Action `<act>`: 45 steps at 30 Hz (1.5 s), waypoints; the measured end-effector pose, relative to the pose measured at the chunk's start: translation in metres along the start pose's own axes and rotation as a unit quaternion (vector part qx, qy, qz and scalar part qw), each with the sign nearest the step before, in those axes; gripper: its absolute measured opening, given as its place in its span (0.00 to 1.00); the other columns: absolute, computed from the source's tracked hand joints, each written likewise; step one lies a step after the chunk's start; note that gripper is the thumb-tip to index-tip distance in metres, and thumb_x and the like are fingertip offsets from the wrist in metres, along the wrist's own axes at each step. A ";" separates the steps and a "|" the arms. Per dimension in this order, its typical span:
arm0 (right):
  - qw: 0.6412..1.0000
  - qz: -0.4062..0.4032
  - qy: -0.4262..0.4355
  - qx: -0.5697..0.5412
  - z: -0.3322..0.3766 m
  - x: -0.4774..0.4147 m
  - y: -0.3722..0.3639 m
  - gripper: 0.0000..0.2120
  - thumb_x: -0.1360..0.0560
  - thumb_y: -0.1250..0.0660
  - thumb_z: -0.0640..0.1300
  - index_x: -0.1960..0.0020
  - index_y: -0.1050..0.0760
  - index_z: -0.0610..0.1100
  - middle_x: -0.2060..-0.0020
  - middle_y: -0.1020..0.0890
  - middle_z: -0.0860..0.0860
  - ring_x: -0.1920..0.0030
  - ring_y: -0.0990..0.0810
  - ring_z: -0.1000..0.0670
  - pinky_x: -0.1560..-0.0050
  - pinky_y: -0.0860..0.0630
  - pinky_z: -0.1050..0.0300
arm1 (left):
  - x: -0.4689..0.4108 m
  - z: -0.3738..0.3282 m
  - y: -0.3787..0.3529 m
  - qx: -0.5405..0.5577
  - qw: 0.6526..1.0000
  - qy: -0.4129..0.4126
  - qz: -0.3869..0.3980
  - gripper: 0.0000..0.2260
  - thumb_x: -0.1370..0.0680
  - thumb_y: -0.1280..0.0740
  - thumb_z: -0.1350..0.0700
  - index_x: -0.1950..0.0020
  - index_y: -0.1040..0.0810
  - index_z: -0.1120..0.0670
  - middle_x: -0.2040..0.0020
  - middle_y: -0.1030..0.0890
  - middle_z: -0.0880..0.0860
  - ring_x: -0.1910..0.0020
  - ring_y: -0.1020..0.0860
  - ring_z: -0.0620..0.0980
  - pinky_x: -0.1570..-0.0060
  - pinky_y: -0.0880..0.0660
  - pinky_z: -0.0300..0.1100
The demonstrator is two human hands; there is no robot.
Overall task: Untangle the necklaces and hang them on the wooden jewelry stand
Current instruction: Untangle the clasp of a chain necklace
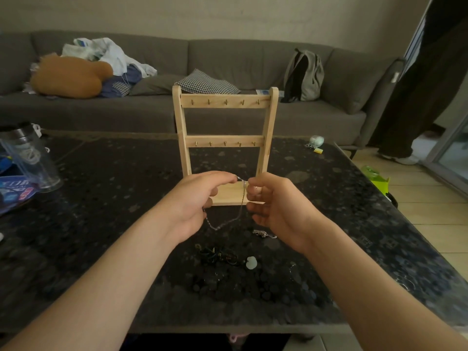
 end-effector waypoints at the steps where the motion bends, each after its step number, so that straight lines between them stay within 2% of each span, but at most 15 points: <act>1: 1.000 0.004 -0.001 -0.018 0.000 0.000 0.000 0.09 0.31 0.28 0.54 0.63 0.21 0.49 0.56 0.21 0.49 0.51 0.22 0.47 0.48 0.26 0.50 | 0.000 0.001 0.001 0.006 1.000 0.005 -0.008 0.17 0.24 0.23 0.45 0.38 0.13 0.49 0.33 0.22 0.53 0.32 0.27 0.55 0.34 0.36 0.51; 3: 0.998 0.014 0.003 -0.063 0.000 -0.001 0.001 0.11 0.26 0.29 0.50 0.66 0.19 0.50 0.57 0.21 0.49 0.53 0.23 0.47 0.51 0.25 0.51 | 0.001 0.000 0.002 -0.001 1.000 0.005 -0.030 0.16 0.22 0.25 0.46 0.38 0.14 0.51 0.36 0.22 0.52 0.34 0.27 0.55 0.40 0.32 0.50; 5: 0.996 0.014 0.013 -0.086 0.001 0.000 0.000 0.10 0.24 0.30 0.47 0.63 0.16 0.48 0.58 0.18 0.49 0.54 0.21 0.48 0.51 0.24 0.52 | 0.001 0.001 0.003 -0.030 0.998 -0.011 -0.045 0.11 0.20 0.28 0.47 0.45 0.13 0.52 0.39 0.18 0.51 0.37 0.24 0.54 0.42 0.32 0.50; 7: 0.996 0.009 0.023 -0.080 0.002 0.001 -0.002 0.07 0.23 0.30 0.45 0.57 0.14 0.45 0.58 0.16 0.48 0.56 0.19 0.49 0.50 0.23 0.52 | 0.000 0.001 0.003 -0.056 0.996 -0.040 -0.050 0.11 0.21 0.30 0.48 0.51 0.12 0.54 0.42 0.15 0.52 0.39 0.21 0.53 0.37 0.33 0.53; 10: 0.998 0.012 0.031 -0.059 0.003 0.003 -0.004 0.07 0.22 0.31 0.42 0.53 0.15 0.42 0.60 0.15 0.47 0.59 0.18 0.50 0.50 0.23 0.53 | 0.003 -0.002 0.002 -0.086 0.992 -0.079 -0.037 0.13 0.24 0.31 0.47 0.61 0.17 0.54 0.60 0.15 0.52 0.44 0.17 0.55 0.27 0.32 0.58; 13: 0.997 0.027 0.039 -0.054 0.004 0.004 -0.004 0.07 0.21 0.31 0.42 0.53 0.16 0.42 0.62 0.17 0.47 0.61 0.19 0.50 0.51 0.24 0.52 | 0.005 -0.002 0.001 -0.111 0.988 -0.104 -0.006 0.15 0.17 0.33 0.49 0.56 0.16 0.58 0.66 0.22 0.54 0.57 0.17 0.54 0.32 0.22 0.59; 18: 0.997 0.027 0.063 -0.043 0.003 0.001 -0.004 0.09 0.21 0.30 0.45 0.52 0.11 0.45 0.60 0.22 0.49 0.57 0.23 0.50 0.50 0.25 0.51 | 0.011 -0.001 -0.002 -0.170 0.980 -0.101 0.022 0.13 0.12 0.41 0.59 0.37 0.18 0.51 0.66 0.16 0.55 0.65 0.14 0.53 0.57 0.14 0.47; 23: 0.996 0.031 0.076 -0.035 0.002 0.000 -0.005 0.11 0.19 0.32 0.44 0.45 0.11 0.43 0.56 0.22 0.46 0.53 0.23 0.46 0.48 0.24 0.48 | 0.016 0.002 -0.008 -0.170 0.977 -0.085 0.097 0.12 0.13 0.33 0.58 0.32 0.23 0.45 0.53 0.10 0.54 0.55 0.10 0.55 0.51 0.13 0.52; 27: 0.997 0.013 0.080 0.004 0.001 -0.001 -0.005 0.10 0.20 0.30 0.45 0.47 0.11 0.45 0.53 0.15 0.48 0.49 0.21 0.46 0.41 0.25 0.46 | 0.009 0.003 -0.001 -0.173 0.977 -0.109 0.057 0.08 0.16 0.28 0.55 0.36 0.18 0.50 0.52 0.10 0.52 0.54 0.10 0.50 0.50 0.13 0.50; 31: 0.997 -0.027 0.067 -0.004 0.000 -0.005 -0.003 0.08 0.23 0.28 0.48 0.51 0.12 0.46 0.52 0.12 0.51 0.46 0.18 0.48 0.43 0.26 0.49 | 0.003 0.005 0.002 -0.194 0.972 -0.135 -0.005 0.03 0.17 0.27 0.53 0.45 0.14 0.48 0.53 0.11 0.48 0.53 0.12 0.45 0.49 0.14 0.47; 35: 0.996 -0.015 0.071 -0.047 0.002 -0.005 -0.006 0.07 0.20 0.29 0.45 0.48 0.14 0.42 0.51 0.12 0.46 0.44 0.12 0.45 0.42 0.21 0.50 | 0.002 0.001 0.004 -0.214 0.961 -0.169 -0.037 0.05 0.18 0.28 0.50 0.52 0.12 0.46 0.53 0.15 0.45 0.49 0.19 0.42 0.49 0.25 0.41; 39: 0.996 -0.005 0.078 -0.052 0.004 -0.004 -0.009 0.09 0.18 0.30 0.44 0.42 0.16 0.41 0.53 0.12 0.46 0.53 0.12 0.48 0.45 0.21 0.51 | 0.001 -0.002 0.008 -0.181 0.970 -0.157 -0.040 0.13 0.18 0.33 0.51 0.58 0.16 0.54 0.57 0.15 0.50 0.48 0.18 0.47 0.41 0.23 0.48; 41: 0.995 0.001 0.079 -0.052 0.004 -0.004 -0.009 0.10 0.17 0.30 0.46 0.40 0.16 0.43 0.54 0.13 0.47 0.57 0.16 0.49 0.48 0.23 0.51 | -0.001 -0.002 0.009 -0.146 0.979 -0.142 -0.023 0.14 0.18 0.35 0.51 0.62 0.20 0.55 0.63 0.20 0.53 0.53 0.19 0.53 0.38 0.21 0.55; 43: 0.995 0.003 0.089 -0.039 0.003 -0.005 -0.008 0.10 0.17 0.30 0.47 0.39 0.15 0.46 0.54 0.13 0.48 0.57 0.20 0.49 0.49 0.25 0.50 | -0.001 -0.002 0.009 -0.101 0.988 -0.116 0.009 0.13 0.17 0.35 0.52 0.60 0.21 0.54 0.67 0.29 0.52 0.63 0.25 0.51 0.44 0.20 0.55; 45: 0.994 0.001 0.109 -0.013 0.002 -0.007 -0.007 0.10 0.17 0.30 0.44 0.39 0.14 0.49 0.52 0.11 0.49 0.56 0.23 0.50 0.49 0.25 0.51 | -0.001 -0.001 0.009 -0.115 0.988 -0.102 0.010 0.13 0.16 0.34 0.49 0.55 0.18 0.55 0.68 0.32 0.49 0.65 0.29 0.48 0.53 0.23 0.50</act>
Point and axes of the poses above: each hand's wrist, its own x-axis away from the middle knuckle, its own y-axis out of the back of the hand, z = x × y, the point moved 2 cm from there along -x, towards the middle knuckle
